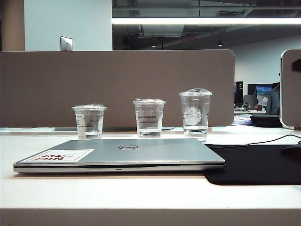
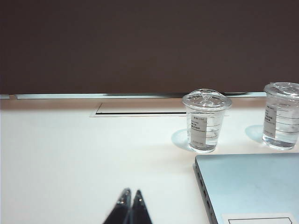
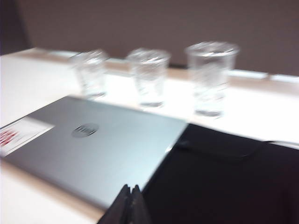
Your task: Pick up the coffee cup on the left and place it on the left side of the laptop.
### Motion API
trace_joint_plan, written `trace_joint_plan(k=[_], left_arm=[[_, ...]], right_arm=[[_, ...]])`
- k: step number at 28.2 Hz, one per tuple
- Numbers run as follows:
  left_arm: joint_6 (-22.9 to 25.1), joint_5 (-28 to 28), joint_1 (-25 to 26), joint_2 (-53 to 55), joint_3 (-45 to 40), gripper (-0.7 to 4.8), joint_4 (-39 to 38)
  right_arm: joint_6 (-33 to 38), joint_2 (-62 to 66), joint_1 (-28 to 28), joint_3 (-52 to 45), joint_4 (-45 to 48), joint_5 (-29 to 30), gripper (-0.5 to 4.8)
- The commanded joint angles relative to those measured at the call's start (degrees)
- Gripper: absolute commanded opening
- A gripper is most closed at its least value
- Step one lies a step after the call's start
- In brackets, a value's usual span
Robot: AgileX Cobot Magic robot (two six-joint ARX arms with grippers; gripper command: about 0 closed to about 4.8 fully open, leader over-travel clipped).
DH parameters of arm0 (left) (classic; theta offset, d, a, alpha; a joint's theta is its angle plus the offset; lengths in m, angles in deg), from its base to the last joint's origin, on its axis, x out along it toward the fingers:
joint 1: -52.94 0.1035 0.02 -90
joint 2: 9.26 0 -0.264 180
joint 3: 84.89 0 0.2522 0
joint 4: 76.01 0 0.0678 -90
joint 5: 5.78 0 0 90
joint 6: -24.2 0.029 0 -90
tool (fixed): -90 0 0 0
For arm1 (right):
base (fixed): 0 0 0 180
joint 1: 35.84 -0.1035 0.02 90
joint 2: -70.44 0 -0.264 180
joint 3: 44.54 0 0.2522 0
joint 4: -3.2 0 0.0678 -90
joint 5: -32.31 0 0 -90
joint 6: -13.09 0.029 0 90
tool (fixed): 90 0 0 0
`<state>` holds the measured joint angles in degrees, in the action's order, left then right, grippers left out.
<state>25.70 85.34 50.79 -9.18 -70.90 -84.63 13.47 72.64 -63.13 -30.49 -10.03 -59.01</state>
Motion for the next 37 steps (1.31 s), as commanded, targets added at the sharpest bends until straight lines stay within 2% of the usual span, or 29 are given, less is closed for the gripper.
trace_joint_plan(k=[1,5,16,23,26,30,37], left_arm=[[0.00,0.15,0.09,0.00,0.28,-0.06,0.48],[0.02,0.15,0.09,0.00,0.28,-0.06,0.48],[0.00,0.15,0.09,0.00,0.20,-0.05,1.09],[0.96,0.83,0.11,1.20,0.35,-0.06,12.00],[1.22,-0.26,0.11,4.31,0.35,-0.06,12.66],[-1.11,-6.05,0.09,9.57,1.16,-0.06,19.26],[0.04,-8.00,0.09,28.48,15.30,-0.06,19.39]], right_arm=[[0.02,2.25,-2.95,-0.22,0.96,-0.04,-0.04],[0.02,4.13,-6.08,-0.22,0.68,-0.02,-0.04],[0.02,4.09,-5.97,-0.22,0.66,-0.04,-0.04],[0.02,4.07,-5.97,-0.22,0.61,-0.04,-0.04],[0.02,4.07,-5.97,-0.22,0.57,-0.04,-0.04],[0.02,4.07,-5.97,-0.22,0.55,-0.04,-0.04],[0.02,4.04,-5.97,-0.22,0.57,-0.04,-0.04]])
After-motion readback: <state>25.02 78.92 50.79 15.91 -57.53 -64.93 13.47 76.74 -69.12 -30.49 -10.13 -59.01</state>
